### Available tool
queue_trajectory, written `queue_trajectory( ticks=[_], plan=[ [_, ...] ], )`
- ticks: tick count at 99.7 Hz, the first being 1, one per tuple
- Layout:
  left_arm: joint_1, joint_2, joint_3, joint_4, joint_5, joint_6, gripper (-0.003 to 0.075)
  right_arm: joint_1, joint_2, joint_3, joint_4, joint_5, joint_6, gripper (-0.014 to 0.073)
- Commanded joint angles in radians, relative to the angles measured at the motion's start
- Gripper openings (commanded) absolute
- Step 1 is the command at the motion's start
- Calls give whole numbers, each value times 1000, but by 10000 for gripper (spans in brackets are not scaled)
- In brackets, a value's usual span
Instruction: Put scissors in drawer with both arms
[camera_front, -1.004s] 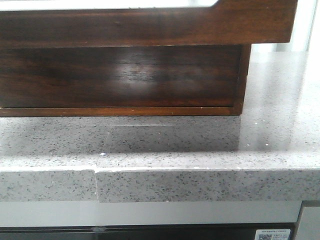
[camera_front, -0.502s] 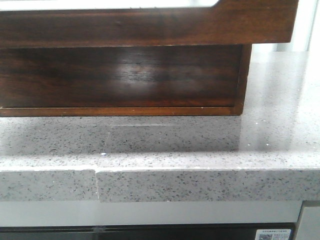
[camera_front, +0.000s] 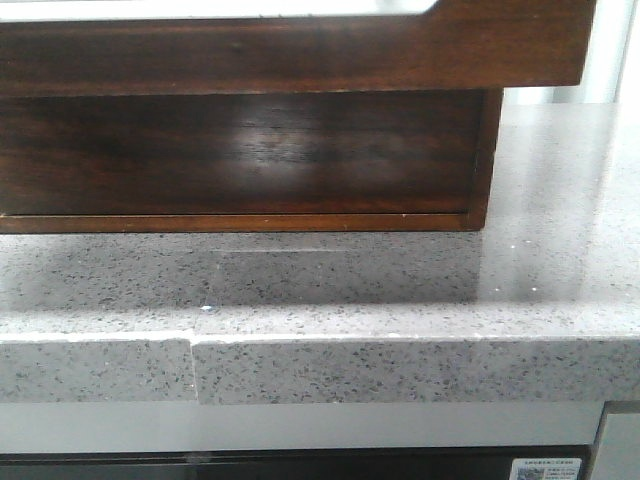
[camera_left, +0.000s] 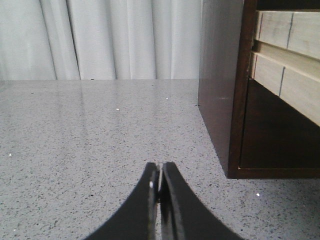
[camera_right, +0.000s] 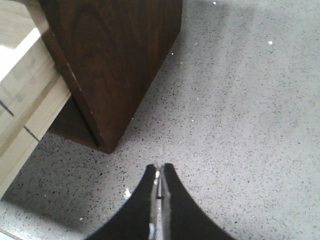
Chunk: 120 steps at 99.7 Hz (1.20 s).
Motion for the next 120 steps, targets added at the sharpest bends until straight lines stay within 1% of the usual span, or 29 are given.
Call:
queue_trajectory(
  ticks=[1,38,45,48,60,76,82,92,101,105,108,110,113,114,115,116,120],
  plan=[
    [1,-31,35,1,-88,-13,-20,-9,-4,-21,31,-45,1,-69],
    [1,-31,35,1,-88,-13,-20,-3,-4,-18,31,-47,1,-69],
    [1,-31,35,1,-88,-13,-20,-2,-40,-1,29,-67,1,-69],
    [1,-31,35,1,-88,-13,-20,-2,-66,12,25,-88,-18,-69],
    [1,-31,35,1,-88,-13,-20,-2,-201,132,19,-242,-24,-69],
    [1,-31,35,1,-88,-13,-20,-2,-465,392,19,-514,-24,-69],
    [1,-31,35,1,-88,-13,-20,-2,-561,486,19,-561,-24,-69],
    [1,-31,35,1,-88,-13,-20,-2,-679,579,19,-605,-24,-69],
    [1,-31,35,1,-88,-13,-20,-2,-750,653,21,-652,-17,-69],
    [1,-31,35,1,-88,-13,-20,-2,-774,686,12,-674,20,-69],
    [1,-31,35,1,-88,-13,-20,-2,-788,704,-45,-685,67,-69],
    [1,-31,35,1,-88,-13,-20,-2,-797,717,-85,-694,120,-69],
    [1,-31,35,1,-88,-13,-20,-2,-808,734,-215,-713,245,-69],
    [1,-31,35,1,-88,-13,-20,-2,-813,743,-244,-719,274,-69],
    [1,-31,35,1,-88,-13,-20,-2,-815,747,-300,-719,302,-69],
    [1,-31,35,1,-88,-13,-20,-2,-818,751,-327,-732,357,-69],
    [1,-31,35,1,-88,-13,-20,-2,-825,780,-464,-767,501,-69]
  ],
)
